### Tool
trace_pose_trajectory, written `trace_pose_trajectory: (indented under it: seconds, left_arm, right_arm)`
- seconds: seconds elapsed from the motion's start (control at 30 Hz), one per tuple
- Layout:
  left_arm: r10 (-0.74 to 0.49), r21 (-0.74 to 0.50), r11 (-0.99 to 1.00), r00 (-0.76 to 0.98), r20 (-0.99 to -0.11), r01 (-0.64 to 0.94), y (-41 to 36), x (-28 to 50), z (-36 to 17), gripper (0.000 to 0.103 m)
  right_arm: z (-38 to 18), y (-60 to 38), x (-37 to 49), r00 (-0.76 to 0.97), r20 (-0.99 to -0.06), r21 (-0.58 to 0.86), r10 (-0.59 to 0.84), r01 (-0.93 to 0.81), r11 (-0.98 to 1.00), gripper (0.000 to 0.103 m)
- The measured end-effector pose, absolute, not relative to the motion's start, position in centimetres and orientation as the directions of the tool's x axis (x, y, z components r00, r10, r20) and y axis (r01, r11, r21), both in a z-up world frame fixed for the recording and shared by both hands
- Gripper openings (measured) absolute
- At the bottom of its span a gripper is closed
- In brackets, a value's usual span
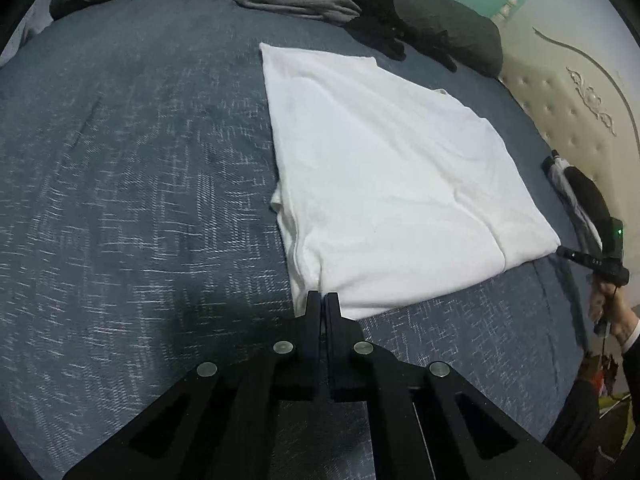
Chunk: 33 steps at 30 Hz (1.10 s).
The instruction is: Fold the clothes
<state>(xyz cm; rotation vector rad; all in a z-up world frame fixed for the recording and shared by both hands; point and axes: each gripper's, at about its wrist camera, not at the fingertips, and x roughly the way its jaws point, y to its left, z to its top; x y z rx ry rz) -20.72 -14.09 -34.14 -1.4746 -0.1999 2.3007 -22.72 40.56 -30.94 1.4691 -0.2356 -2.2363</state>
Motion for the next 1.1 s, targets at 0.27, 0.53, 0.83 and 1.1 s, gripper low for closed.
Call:
trace_pose_trajectory:
  seconds: [0.27,0.53,0.83,1.1]
  left_arm:
    - [0.374,-0.300,-0.922,-0.361,-0.854,-0.246,-14.5,-20.7,-34.4,0.001]
    - [0.384,-0.316,-0.919,-0.357,-0.851,-0.235,-14.9,-20.6,-34.8,0.001]
    - [0.374,-0.275,-0.913,-0.351,-0.858,-0.301,-14.5,-19.5,-33.0,0.002]
    - [0.373,-0.280,-0.911,-0.319,-0.871,-0.302,-15.7,-18.7,-33.9,0.009]
  right_arm:
    - [-29.9,41.4,-22.6,-0.399,-0.812,0.343,-0.425,0.263,-0.902,0.001]
    - [-31.0,42.4,-22.4,-0.418,-0.804,0.367,-0.424,0.212,-0.906,0.001]
    - [-31.9,41.7,-22.2,-0.373,-0.824,0.355,-0.426,0.245,-0.902,0.001]
    - [-32.1,41.2,-22.1,-0.349,-0.827,0.377,-0.441,0.238,-0.895,0.001]
